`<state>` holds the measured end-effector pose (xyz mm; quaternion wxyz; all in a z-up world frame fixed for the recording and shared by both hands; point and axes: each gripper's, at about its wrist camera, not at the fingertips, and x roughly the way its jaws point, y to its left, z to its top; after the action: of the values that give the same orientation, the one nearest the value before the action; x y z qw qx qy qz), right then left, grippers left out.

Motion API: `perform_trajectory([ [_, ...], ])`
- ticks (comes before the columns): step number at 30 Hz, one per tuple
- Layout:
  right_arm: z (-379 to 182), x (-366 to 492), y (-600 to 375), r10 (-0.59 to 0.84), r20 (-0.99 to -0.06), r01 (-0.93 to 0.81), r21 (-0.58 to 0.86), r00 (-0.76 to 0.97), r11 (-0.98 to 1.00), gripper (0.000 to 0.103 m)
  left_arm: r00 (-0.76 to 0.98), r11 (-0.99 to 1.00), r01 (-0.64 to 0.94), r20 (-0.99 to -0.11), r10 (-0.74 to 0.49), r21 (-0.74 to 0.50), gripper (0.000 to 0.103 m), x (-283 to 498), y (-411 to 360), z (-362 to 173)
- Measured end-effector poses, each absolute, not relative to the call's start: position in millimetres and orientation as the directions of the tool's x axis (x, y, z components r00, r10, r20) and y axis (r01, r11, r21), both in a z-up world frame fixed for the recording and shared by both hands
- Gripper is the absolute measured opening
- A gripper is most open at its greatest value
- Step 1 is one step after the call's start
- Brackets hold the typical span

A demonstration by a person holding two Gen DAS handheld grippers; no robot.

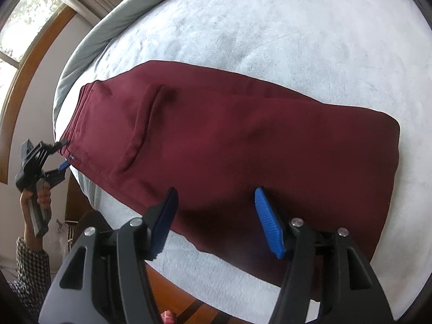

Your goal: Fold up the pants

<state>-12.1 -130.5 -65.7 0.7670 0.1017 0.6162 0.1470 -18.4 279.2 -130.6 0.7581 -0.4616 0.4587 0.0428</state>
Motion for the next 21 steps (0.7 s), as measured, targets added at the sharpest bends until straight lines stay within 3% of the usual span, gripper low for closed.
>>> perform_trajectory([
  [6, -68.6, -12.0, -123.8, 0.320, -0.927, -0.121, 0.301, 0.194, 0.946, 0.063, 0.608, 0.534, -0.491, -0.709, -0.357, -0.689, 0.062, -8.1, 281.7, -136.3],
  [11, -69.9, -12.4, -120.5, 0.309, -0.931, -0.130, 0.287, 0.194, 0.949, 0.065, 0.701, 0.561, -0.349, -0.606, -0.376, -0.751, 0.060, -11.2, 269.4, -104.7],
  [15, -70.2, -11.4, -122.1, 0.316, -0.929, -0.122, 0.297, 0.193, 0.947, 0.065, 0.626, 0.569, -0.427, -0.684, -0.374, -0.703, 0.064, 8.9, 271.4, -132.7],
  [19, -70.4, -12.7, -125.4, 0.334, -0.922, -0.120, 0.316, 0.195, 0.941, 0.065, 0.636, 0.564, -0.438, -0.685, -0.356, -0.700, 0.064, 14.1, 270.3, -136.2],
  [21, -71.8, -11.9, -128.8, 0.353, -0.916, -0.108, 0.338, 0.193, 0.935, 0.065, 0.671, 0.550, -0.411, -0.650, -0.357, -0.727, 0.049, 6.6, 269.0, -127.6],
])
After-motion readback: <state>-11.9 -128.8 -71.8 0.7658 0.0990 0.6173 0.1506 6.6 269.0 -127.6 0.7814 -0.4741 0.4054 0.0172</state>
